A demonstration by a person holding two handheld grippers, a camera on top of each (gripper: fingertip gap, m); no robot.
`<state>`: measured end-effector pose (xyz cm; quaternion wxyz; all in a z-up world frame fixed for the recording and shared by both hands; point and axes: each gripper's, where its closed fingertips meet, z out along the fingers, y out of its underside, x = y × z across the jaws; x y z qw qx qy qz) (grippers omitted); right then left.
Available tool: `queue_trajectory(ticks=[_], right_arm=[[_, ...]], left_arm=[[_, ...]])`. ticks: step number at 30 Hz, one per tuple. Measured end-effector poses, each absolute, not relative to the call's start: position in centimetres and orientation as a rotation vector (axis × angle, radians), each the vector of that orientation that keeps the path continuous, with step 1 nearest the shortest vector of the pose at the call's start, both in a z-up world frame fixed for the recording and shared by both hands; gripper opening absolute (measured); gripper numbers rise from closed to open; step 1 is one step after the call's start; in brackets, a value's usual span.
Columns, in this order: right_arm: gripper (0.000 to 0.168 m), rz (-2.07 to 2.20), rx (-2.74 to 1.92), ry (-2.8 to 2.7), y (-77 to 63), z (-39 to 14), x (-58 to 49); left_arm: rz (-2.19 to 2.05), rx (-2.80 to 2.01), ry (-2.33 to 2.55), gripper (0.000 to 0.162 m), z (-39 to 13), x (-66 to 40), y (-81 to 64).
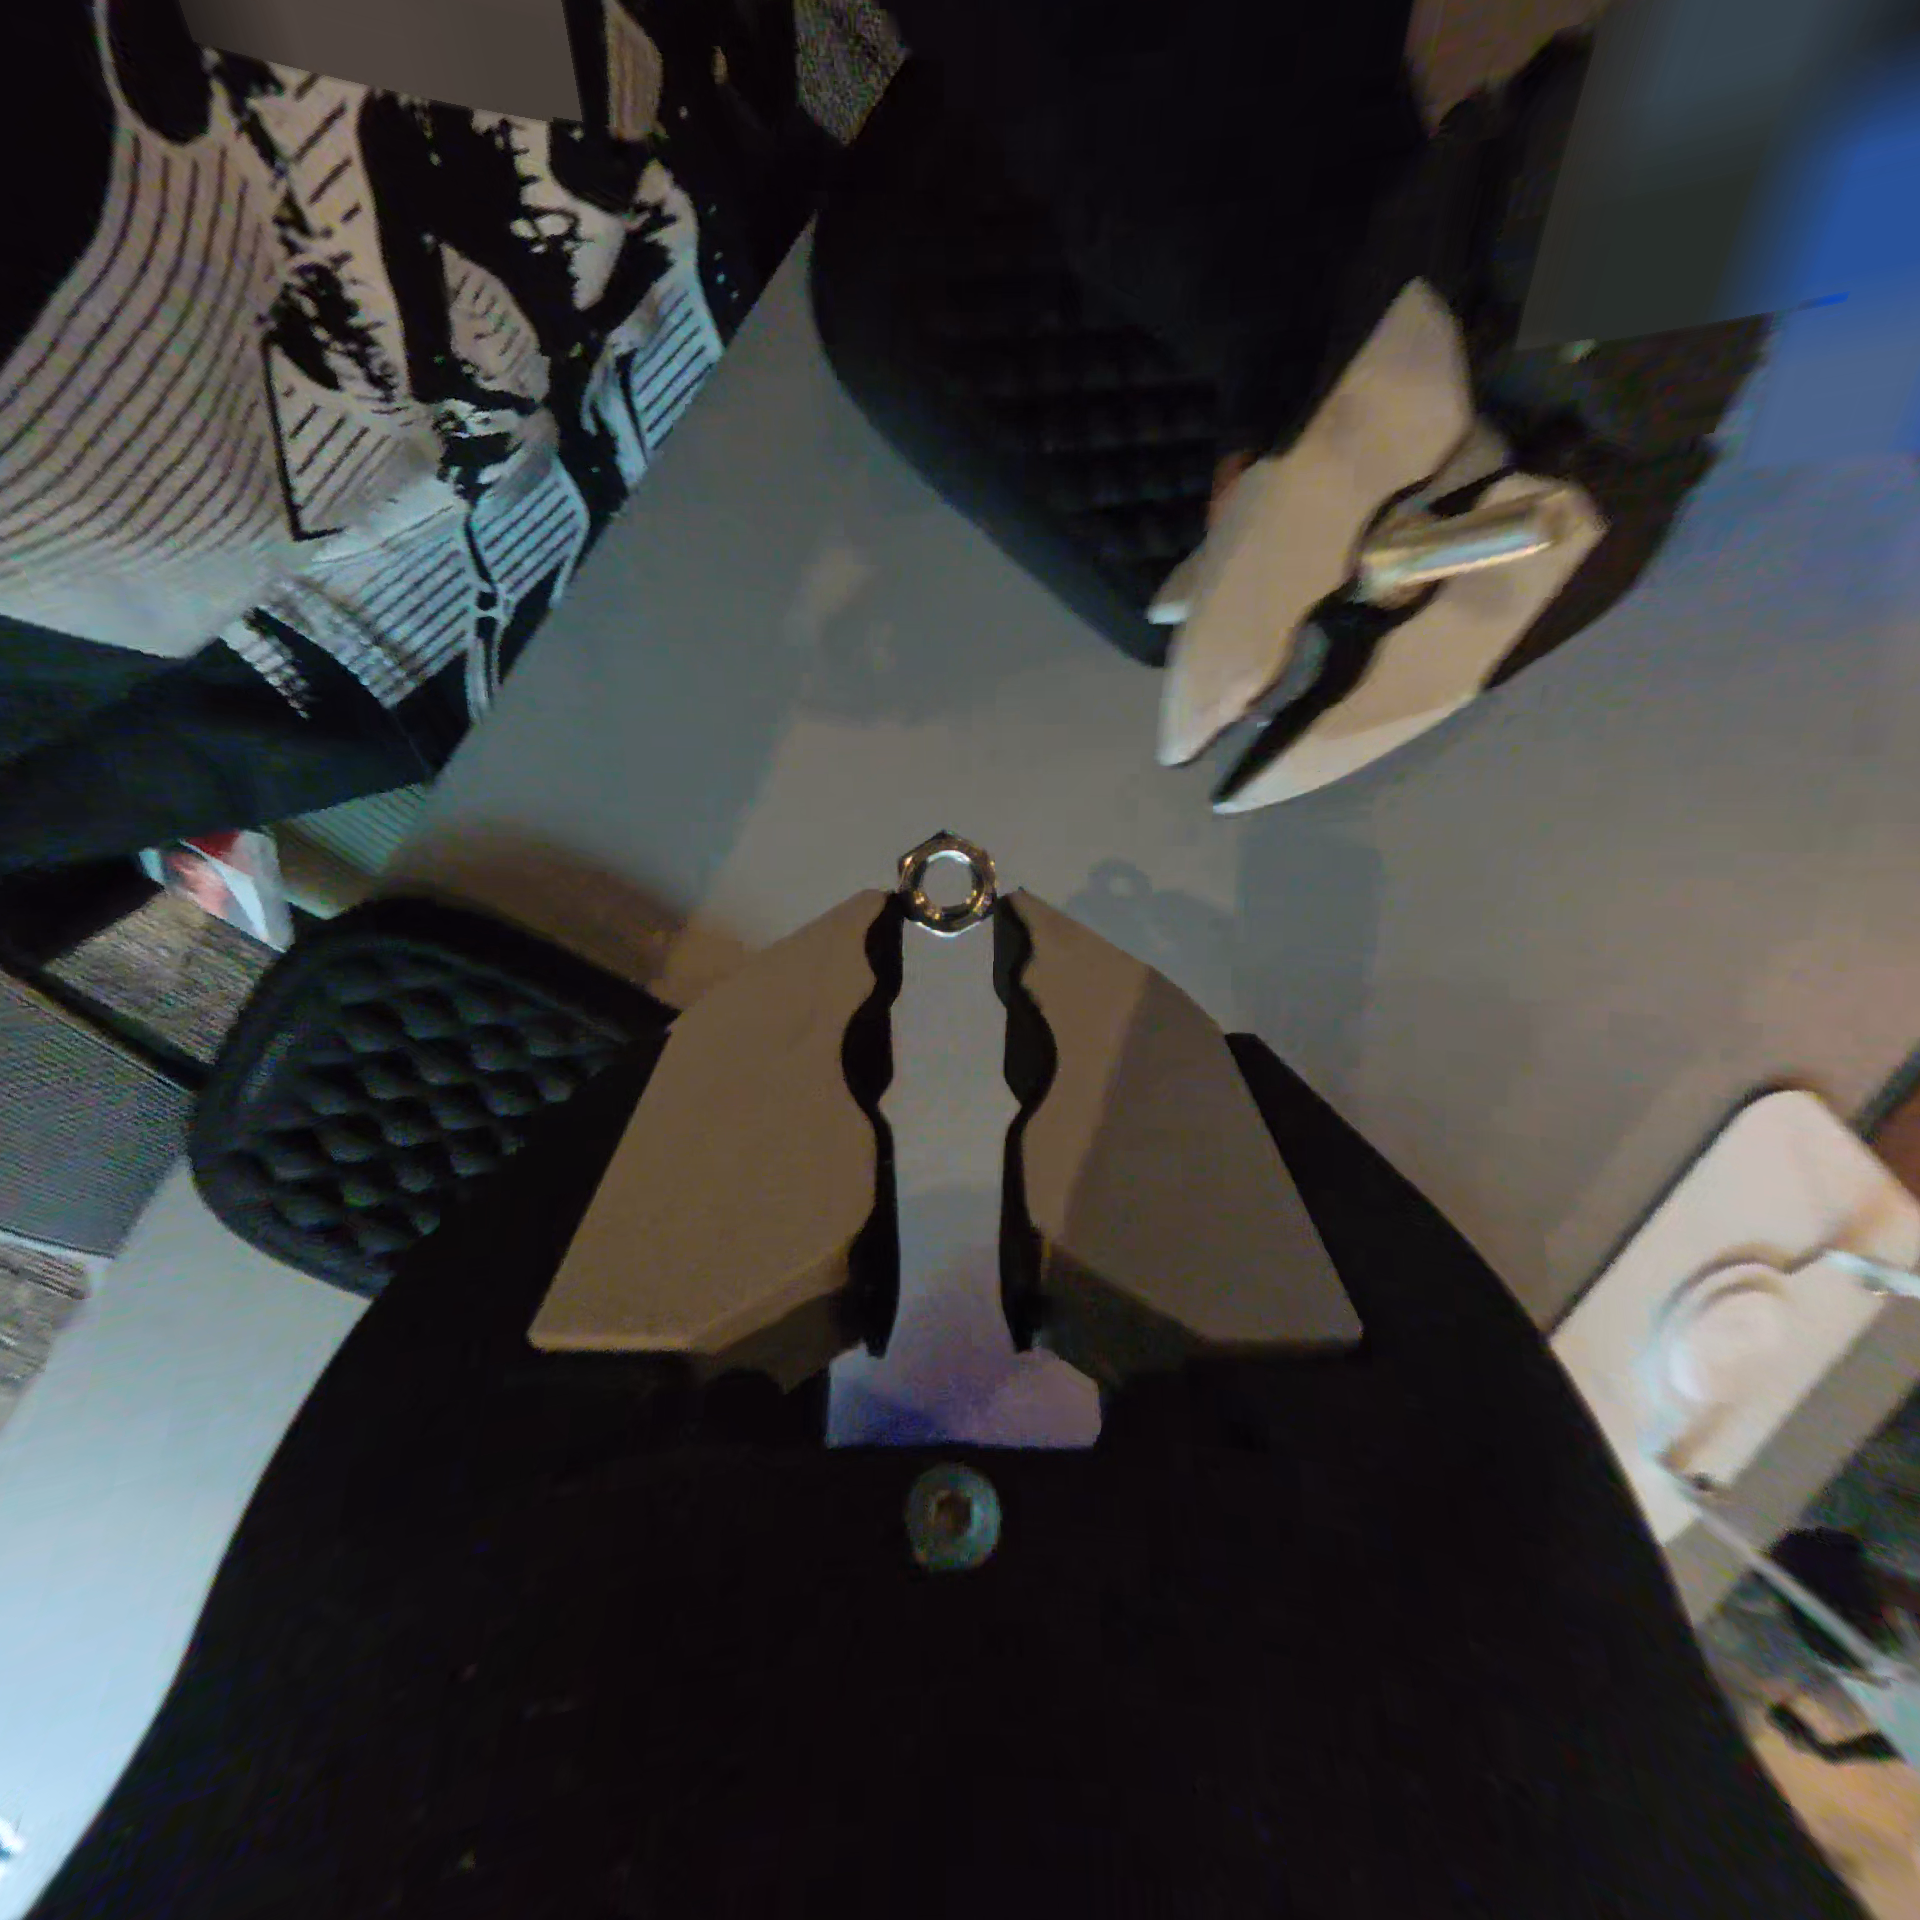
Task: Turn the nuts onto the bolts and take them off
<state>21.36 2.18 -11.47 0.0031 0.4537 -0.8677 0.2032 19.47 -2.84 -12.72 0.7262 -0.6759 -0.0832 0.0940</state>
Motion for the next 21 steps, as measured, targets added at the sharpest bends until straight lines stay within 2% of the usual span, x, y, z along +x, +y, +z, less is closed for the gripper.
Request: queue_trajectory(ticks=[10,21], right_arm=[[0.016,0.605,1.833,-2.446,-5.9,-8.0,19.7],[0.016,0.528,2.252,-2.251,-8.8,-8.5,20.9]], left_arm=[[0.183,-1.493,-0.155,0.010,-12.7,19.9,-2.7],[0.159,-1.474,-0.135,0.010,-12.5,20.2,-2.8]])
